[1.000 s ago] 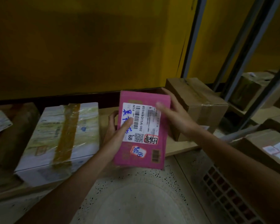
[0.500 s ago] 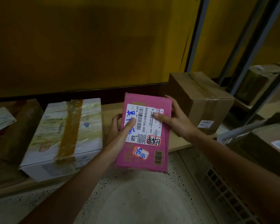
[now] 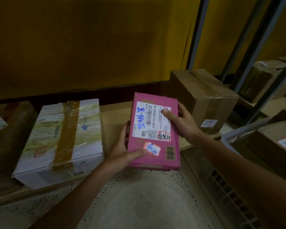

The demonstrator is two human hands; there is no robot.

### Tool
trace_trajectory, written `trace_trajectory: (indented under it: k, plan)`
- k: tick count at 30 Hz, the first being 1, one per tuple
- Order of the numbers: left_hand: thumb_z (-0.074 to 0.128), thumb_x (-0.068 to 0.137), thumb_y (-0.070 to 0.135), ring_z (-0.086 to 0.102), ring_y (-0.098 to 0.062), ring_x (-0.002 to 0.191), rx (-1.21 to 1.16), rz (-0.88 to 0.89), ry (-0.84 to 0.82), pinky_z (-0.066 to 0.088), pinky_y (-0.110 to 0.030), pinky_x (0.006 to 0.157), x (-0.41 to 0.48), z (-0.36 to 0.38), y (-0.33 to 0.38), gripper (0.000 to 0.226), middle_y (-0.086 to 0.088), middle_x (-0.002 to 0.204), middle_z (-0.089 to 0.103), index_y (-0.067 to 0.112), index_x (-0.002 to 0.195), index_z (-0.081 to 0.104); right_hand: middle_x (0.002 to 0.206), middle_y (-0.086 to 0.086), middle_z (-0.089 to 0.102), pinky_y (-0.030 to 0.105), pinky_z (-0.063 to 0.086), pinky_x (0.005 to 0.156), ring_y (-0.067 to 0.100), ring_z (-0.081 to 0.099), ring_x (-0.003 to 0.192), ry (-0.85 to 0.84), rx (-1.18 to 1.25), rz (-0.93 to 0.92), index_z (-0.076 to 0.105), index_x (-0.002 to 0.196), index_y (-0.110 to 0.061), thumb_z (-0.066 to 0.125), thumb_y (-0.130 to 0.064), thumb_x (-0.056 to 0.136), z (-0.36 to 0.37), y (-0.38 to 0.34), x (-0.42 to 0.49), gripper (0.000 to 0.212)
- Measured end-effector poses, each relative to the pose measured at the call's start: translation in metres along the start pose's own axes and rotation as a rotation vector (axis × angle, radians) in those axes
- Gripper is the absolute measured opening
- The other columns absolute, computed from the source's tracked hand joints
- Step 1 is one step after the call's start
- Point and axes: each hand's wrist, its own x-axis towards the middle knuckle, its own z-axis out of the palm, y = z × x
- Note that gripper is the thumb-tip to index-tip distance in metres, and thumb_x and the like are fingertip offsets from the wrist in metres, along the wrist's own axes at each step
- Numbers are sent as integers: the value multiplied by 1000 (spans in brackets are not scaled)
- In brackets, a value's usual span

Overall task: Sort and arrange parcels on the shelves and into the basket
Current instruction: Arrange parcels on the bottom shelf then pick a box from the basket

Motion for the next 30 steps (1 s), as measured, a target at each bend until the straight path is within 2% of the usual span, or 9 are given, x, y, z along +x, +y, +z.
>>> trace_trajectory:
  k: [3,6,9,12,16,22,26,28,30]
  plan:
    - [78,55,27,60,-10,104,-21,42,53,56,-27,73,1,9,10,97,15,121,54,52,131,23,111,9,67,38,59,75,22,71,87,-12,-14,-5,37,134,-28,62,-32,87,-3,-5,-2,53]
    - [81,59,15,62,1,93,-80,131,109,53,-17,63,12,32,32,94,16,113,56,41,134,31,110,9,69,44,58,79,25,71,90,27,35,-3,40,132,-21,68,-24,83,-19,-20,-10,57]
    - [75,57,22,61,-1,92,-136,210,94,51,-13,61,18,68,58,84,17,110,57,40,129,36,113,11,69,43,57,83,27,69,94,118,64,-30,51,124,-15,72,-17,80,-53,-43,-29,49]
    - [68,61,25,61,6,92,-155,305,-3,52,-14,67,16,114,84,69,22,109,56,47,119,37,101,6,73,36,58,74,22,71,84,215,73,-97,60,109,-20,71,-13,80,-98,-67,-59,32]
    - [64,67,23,61,6,96,-223,379,-190,52,-16,76,16,176,113,59,19,112,57,43,117,40,103,7,71,30,58,69,20,71,82,352,-12,-134,57,116,-13,67,-13,83,-158,-97,-108,35]
    - [71,63,42,57,3,106,-142,363,-470,52,-22,82,17,252,139,89,16,126,49,33,137,24,81,-3,74,19,54,54,8,70,63,455,-179,-37,60,103,-19,65,-19,86,-239,-140,-169,18]
    - [67,51,63,42,25,104,-24,332,-620,42,-2,74,16,284,155,103,31,125,36,46,135,11,80,-3,74,21,54,52,10,70,63,506,-261,79,60,111,-19,68,-32,83,-285,-157,-185,32]
    - [71,47,66,41,13,115,61,311,-645,41,-5,79,16,298,160,115,23,137,32,44,140,6,85,-2,72,22,54,53,9,70,64,547,-305,115,57,121,-16,69,-34,82,-303,-159,-185,45]
    - [73,45,67,35,-6,130,150,297,-597,41,-25,98,16,314,162,124,11,149,23,42,142,-1,93,-4,69,21,54,58,8,68,68,587,-395,139,52,131,-16,69,-34,82,-319,-162,-180,54]
